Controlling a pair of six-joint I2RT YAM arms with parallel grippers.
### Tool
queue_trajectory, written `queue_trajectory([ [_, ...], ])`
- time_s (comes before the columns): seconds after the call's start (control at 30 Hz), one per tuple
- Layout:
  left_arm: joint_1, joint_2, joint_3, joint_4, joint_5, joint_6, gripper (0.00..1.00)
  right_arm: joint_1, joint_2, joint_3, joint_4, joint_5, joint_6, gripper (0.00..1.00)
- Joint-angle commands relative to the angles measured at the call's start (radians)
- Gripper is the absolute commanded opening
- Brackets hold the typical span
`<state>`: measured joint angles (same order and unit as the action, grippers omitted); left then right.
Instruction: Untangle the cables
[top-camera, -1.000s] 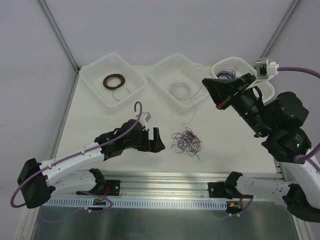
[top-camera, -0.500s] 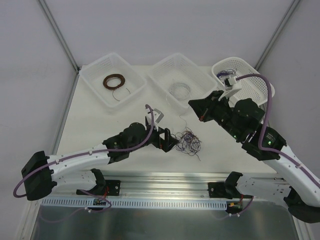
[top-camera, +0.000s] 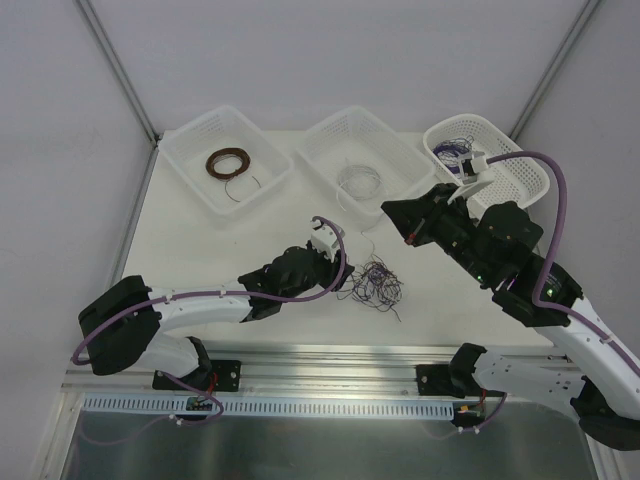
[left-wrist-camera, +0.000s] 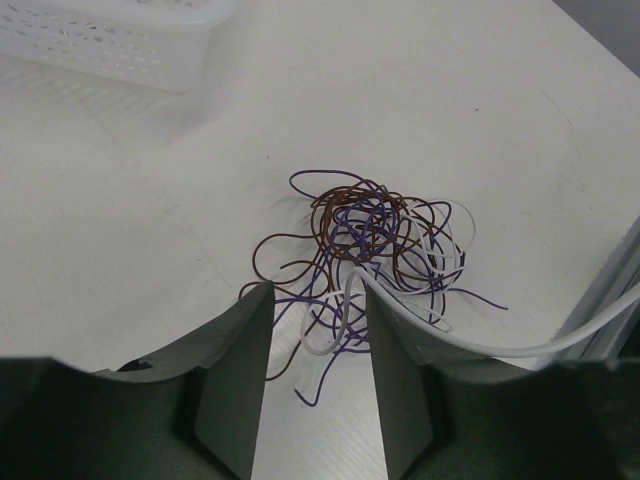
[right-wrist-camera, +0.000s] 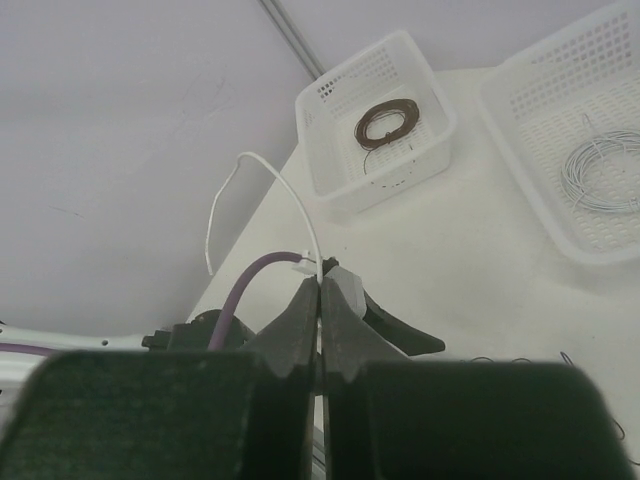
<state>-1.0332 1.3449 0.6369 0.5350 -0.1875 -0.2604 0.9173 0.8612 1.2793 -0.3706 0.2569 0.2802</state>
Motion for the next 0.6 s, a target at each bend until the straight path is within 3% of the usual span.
queue_trajectory([
  [0.0, -0.002, 0.007, 0.029, 0.091, 0.013, 0.004, 0.4, 0.003, -0.036, -0.011, 0.029, 0.018, 0.017, 0.01],
  [0.17, -0.002, -0.013, 0.03, 0.092, 0.014, 0.006, 0.13, 0.003, -0.063, -0.064, 0.018, 0.054, 0.033, 0.01],
  [0.2, -0.002, -0.016, 0.03, 0.092, 0.014, 0.006, 0.03, 0.005, -0.067, -0.081, 0.016, 0.061, 0.033, 0.01],
  [0.3, -0.002, -0.044, 0.03, 0.08, 0.016, -0.002, 0.0, 0.005, -0.077, -0.11, -0.027, 0.113, 0.037, 0.05],
  [0.4, -0.002, -0.095, 0.062, -0.019, -0.016, -0.005, 0.0, 0.005, -0.086, -0.138, -0.117, 0.218, 0.046, 0.25],
  [0.43, -0.002, -0.119, 0.104, -0.061, -0.024, -0.004, 0.0, 0.005, -0.091, -0.164, -0.149, 0.254, 0.047, 0.38],
  [0.57, -0.001, -0.151, 0.253, -0.309, -0.082, 0.012, 0.0, 0.003, -0.108, -0.242, -0.208, 0.303, 0.051, 0.6],
])
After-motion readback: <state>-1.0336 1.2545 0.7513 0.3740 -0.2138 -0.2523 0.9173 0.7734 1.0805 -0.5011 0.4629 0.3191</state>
